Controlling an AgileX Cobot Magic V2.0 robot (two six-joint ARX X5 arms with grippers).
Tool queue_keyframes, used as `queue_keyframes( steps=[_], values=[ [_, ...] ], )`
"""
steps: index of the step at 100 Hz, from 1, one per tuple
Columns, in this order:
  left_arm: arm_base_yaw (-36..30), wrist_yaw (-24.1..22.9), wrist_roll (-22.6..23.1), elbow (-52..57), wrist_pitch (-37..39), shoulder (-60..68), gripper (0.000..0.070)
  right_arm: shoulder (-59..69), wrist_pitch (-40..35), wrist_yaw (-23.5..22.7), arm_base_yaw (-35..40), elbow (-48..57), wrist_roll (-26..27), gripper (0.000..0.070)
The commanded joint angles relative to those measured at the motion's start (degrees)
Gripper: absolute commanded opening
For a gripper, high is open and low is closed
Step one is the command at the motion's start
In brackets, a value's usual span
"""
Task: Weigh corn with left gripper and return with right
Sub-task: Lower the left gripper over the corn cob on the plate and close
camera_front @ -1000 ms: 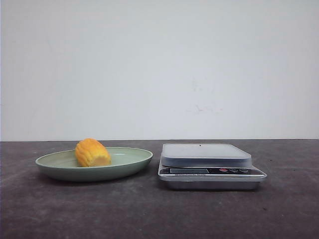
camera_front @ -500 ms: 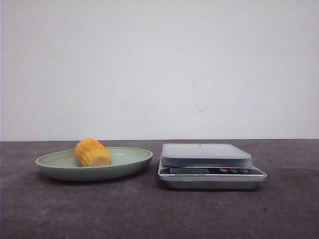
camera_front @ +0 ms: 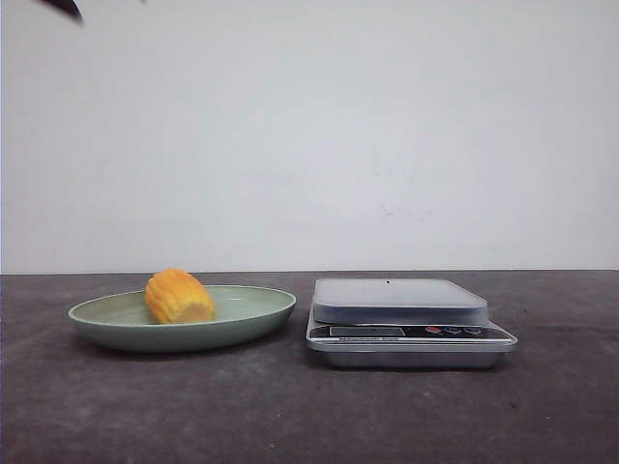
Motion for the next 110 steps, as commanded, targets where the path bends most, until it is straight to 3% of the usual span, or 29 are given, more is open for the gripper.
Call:
queue_keyframes(
  steps=[1,44,110],
  values=[
    [-1.90,-2.38,-0.04,0.66,0.17,3.85,0.0431,0.00,0.07,-0.13,0.24,1.09,-0.68,0.0472],
    [-7.26,-5.84,-5.18,0.50,-1.55,22.60,0.0434,-0.15,-1.38,-0.11,0.24,1.09,-1.77,0.0472],
    [-7.50,-5.49,-5.49,-2.14,-1.44,28.70,0.0435,-0.15,-2.23,-0.13,0.24,1.09,-2.01,0.0471]
  ],
)
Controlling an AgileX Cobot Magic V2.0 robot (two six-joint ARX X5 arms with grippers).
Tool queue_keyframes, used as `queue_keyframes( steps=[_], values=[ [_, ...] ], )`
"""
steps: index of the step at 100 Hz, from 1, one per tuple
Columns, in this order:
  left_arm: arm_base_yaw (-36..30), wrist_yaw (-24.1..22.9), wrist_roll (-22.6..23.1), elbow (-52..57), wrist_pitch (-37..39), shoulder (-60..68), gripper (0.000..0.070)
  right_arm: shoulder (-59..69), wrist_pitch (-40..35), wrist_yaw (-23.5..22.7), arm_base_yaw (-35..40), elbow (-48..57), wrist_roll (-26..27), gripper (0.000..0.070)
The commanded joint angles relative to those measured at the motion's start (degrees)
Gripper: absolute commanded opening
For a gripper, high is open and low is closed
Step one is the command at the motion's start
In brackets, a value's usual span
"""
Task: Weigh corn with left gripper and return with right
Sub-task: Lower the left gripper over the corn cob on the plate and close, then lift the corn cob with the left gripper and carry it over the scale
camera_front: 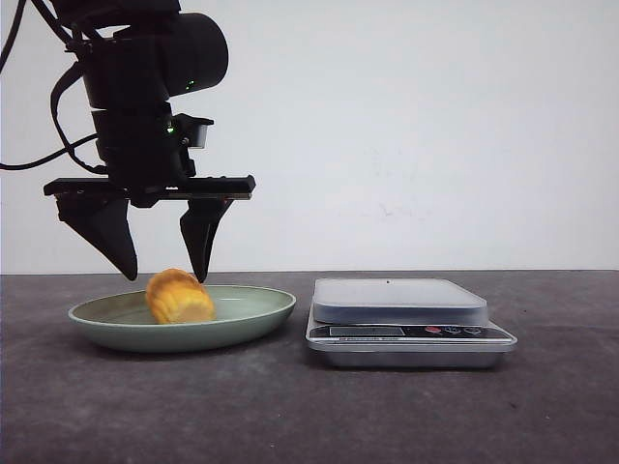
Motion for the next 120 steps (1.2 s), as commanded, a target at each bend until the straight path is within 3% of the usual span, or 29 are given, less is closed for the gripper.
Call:
queue_keyframes(
  steps=[1,41,45,61,94,120],
  values=[
    [-0.59,0.59,-0.28,0.70,0.83,1.79,0.0435,0.17,0.31,-0.13,0.24,1.09,-0.52,0.0471],
    [-2.36,0.94,-1.55,0.70,1.36,4.85,0.0413,0.17,-0.13,-0.11,0.24,1.09,-0.68,0.0471],
    [-2.36,0.83,-1.53,0.70,1.42,4.85,0.0354,0.17,-0.13,-0.11,0.24,1.09,-0.68,0.0471],
    [-2.36,0.31,-0.26,0.70,1.38,4.85,0.0003,0.17,-0.13,-0.11,0.24,1.09,-0.68,0.0471],
    [-3.69,0.11,1.66,0.90,1.88,-4.42,0.0000,0.20,-0.11,-0.04,0.24,1.09,-0.66,0.0471],
    [-12.87,0.11,2.64,5.42,2.71,-13.84,0.0003,0.17,-0.11,-0.07,0.24,1.09,-0.63,0.0471]
  ],
)
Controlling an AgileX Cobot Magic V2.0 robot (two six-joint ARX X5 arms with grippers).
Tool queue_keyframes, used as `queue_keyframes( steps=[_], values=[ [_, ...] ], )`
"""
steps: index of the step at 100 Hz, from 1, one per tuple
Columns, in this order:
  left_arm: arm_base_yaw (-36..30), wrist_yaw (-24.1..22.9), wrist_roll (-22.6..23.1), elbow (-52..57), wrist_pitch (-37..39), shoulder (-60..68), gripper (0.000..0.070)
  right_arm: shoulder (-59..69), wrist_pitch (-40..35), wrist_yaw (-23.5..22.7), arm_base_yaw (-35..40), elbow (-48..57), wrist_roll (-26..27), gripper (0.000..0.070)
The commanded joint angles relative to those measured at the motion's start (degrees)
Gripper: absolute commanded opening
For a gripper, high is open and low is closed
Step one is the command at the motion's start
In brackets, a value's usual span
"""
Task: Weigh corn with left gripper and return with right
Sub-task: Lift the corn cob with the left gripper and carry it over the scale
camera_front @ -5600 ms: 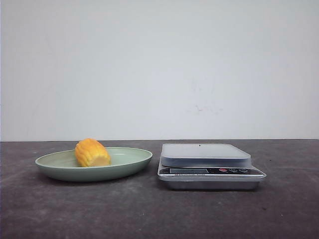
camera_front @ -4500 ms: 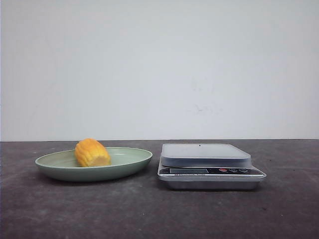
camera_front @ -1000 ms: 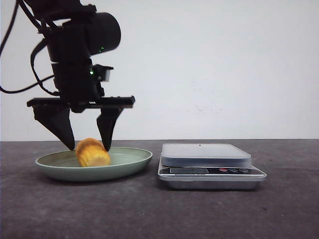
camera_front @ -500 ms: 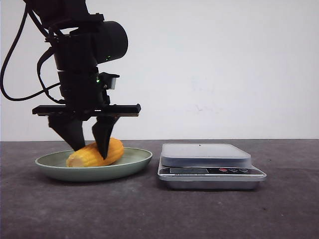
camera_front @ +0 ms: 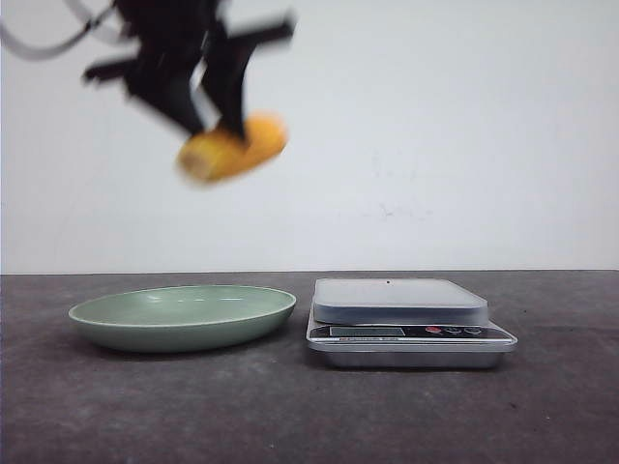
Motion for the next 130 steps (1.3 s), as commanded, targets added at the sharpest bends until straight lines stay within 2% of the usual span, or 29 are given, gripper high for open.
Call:
queue_keyframes(
  steps=[1,24,42,66,85,97,121,125,130],
  values=[
    [-2.75,-0.11,0.68,2.60,0.98,1.07,0.0003,0.17,0.55,-0.07,0.24,1.09,-0.61,0.0471],
    [-8.74,0.07,-5.22,11.06,7.26,7.15,0.0003,0.17,0.52,-0.13,0.24,1.09,-0.44,0.0471],
    [-9.05,-0.11,-7.96,17.11,7.43,16.52,0.0003,0.17,0.31,-0.13,0.24,1.09,-0.44,0.0471],
    [-8.50,-0.13,-12.22,18.23,7.54,25.68,0.0003,0.17,-0.59,-0.11,0.24,1.09,-0.46,0.0471],
    [-8.39,-0.11,-12.61,18.23,7.26,29.68,0.0007,0.17,-0.74,0.02,0.24,1.09,-0.48,0.0471],
    [-8.37,-0.09,-13.20,18.23,6.27,31.78,0.0155,0.17,-0.74,0.04,0.24,1.09,-0.48,0.0471],
    [-8.33,-0.13,-13.53,18.23,4.31,33.09,0.0176,0.17,-0.85,0.07,0.24,1.09,-0.50,0.0471],
    [-8.35,-0.13,-13.35,18.23,4.31,33.09,0.0246,0.17,-0.87,0.07,0.24,1.09,-0.50,0.0471],
    [-8.35,-0.11,-13.27,18.23,4.20,33.05,0.0373,0.17,-0.92,0.07,0.24,1.09,-0.50,0.0471]
  ],
)
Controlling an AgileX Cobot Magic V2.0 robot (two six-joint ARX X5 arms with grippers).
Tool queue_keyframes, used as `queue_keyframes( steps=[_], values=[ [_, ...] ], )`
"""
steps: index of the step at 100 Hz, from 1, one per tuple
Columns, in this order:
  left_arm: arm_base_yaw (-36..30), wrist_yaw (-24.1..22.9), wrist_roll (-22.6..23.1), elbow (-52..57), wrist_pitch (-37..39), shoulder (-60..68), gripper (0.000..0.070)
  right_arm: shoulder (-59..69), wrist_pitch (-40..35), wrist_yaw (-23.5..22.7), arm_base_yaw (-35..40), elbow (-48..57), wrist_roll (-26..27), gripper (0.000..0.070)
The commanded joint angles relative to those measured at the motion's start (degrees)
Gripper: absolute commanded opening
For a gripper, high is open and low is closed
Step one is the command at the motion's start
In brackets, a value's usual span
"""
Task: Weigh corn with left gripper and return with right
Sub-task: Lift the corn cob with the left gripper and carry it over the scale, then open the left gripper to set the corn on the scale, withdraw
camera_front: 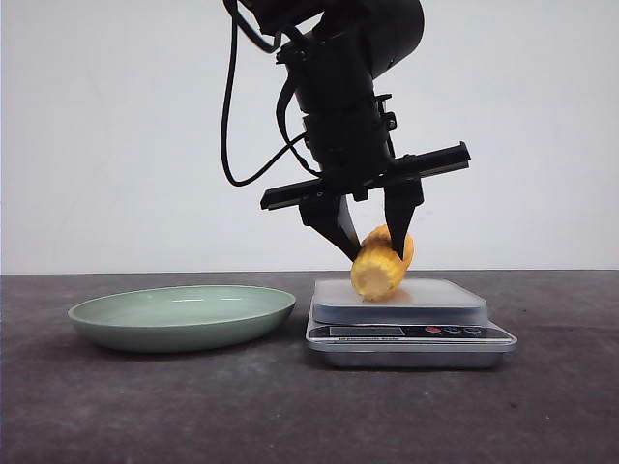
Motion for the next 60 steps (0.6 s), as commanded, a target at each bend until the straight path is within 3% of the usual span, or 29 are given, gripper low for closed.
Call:
queue_keyframes(
  steps=[1,7,14,30,60],
  values=[
    [-0.39,-0.11,0.46,0.98,-0.28,1.66,0.0398,0.17,0.37,0.02,0.24,1.09,-0.50,0.0471],
    [-0.39,-0.09,1.55,0.98,-0.39,1.64,0.0520,0.17,0.37,0.02,0.24,1.09,-0.50,0.0471],
    [-0.44,-0.11,2.73,1.16,-0.72,1.31,0.0606,0.17,0.37,0.02,0.24,1.09,-0.50,0.0471],
    [-1.22,-0.90,5.57,1.97,-0.57,-1.36,0.0611,0.17,0.17,0.02,0.22,1.09,-0.52,0.0471],
    [-1.53,-9.88,16.61,2.38,-2.36,-17.99,0.0611,0.22,0.11,0.00,0.24,1.09,-0.52,0.0471]
  ],
)
